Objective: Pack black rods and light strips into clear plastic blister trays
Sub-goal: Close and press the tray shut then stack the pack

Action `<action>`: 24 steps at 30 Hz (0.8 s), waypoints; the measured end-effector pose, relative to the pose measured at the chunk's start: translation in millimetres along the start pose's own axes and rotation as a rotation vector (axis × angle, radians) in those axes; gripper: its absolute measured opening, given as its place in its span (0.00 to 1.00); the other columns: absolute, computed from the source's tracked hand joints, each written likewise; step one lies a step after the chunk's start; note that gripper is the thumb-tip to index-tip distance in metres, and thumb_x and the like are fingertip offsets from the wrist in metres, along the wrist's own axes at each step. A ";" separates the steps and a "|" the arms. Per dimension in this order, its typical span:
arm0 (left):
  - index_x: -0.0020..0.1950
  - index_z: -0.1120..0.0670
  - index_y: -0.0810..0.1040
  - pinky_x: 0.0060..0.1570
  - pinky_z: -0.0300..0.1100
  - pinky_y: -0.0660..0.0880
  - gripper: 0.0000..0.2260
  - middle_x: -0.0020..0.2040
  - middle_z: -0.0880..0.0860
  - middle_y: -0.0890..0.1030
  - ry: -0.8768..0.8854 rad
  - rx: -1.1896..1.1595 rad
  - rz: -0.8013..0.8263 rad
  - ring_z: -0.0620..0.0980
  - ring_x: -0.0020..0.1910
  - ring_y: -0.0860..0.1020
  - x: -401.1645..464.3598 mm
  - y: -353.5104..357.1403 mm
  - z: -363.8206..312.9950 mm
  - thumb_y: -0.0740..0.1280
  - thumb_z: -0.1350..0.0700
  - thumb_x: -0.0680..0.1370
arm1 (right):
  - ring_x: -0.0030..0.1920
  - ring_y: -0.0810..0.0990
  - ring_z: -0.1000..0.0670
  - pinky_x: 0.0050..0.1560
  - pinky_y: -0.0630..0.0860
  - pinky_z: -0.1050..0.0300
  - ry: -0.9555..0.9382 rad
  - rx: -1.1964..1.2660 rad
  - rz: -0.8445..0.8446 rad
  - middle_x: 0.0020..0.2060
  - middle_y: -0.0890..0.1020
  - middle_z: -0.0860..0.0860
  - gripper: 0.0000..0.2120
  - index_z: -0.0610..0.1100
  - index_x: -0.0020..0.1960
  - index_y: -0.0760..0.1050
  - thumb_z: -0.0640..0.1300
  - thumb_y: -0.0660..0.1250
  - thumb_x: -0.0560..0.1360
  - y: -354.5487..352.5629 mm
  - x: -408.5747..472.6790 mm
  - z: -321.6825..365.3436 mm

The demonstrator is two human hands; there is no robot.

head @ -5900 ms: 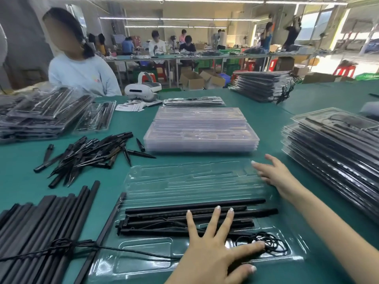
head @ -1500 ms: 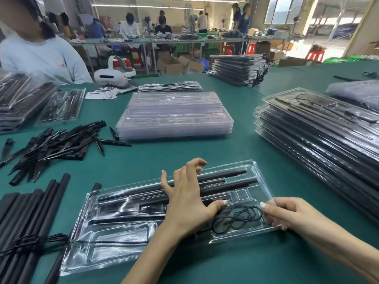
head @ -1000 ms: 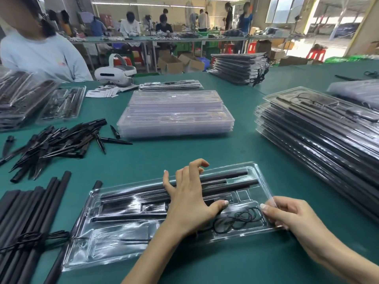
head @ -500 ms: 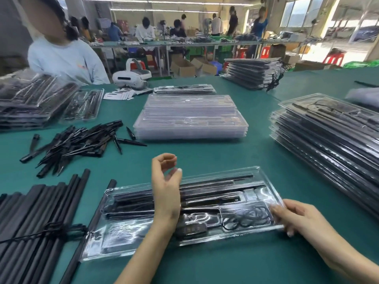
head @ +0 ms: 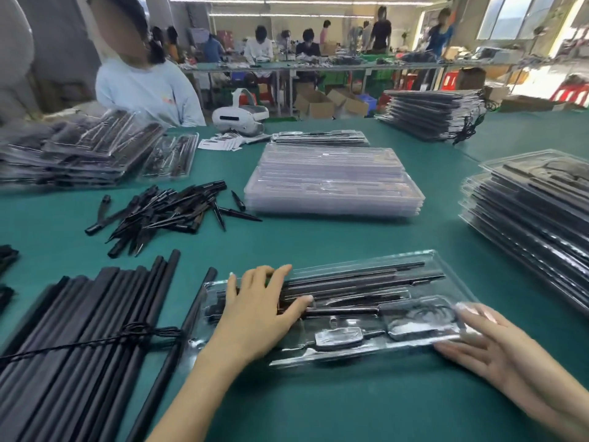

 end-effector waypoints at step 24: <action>0.38 0.50 0.80 0.28 0.32 0.69 0.14 0.34 0.46 0.82 -0.056 -0.581 0.438 0.43 0.31 0.76 58.9 -65.6 -23.6 0.77 0.41 0.65 | 0.41 0.76 0.47 0.58 0.74 0.46 0.129 0.252 0.026 0.36 0.79 0.45 0.03 0.38 0.40 0.77 0.34 0.69 0.72 128.2 68.2 -5.1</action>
Point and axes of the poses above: each hand's wrist, its own x-axis towards the middle knuckle, its own y-axis out of the palm, z = x × y, the point moved 3 cm from there along x, towards the middle knuckle
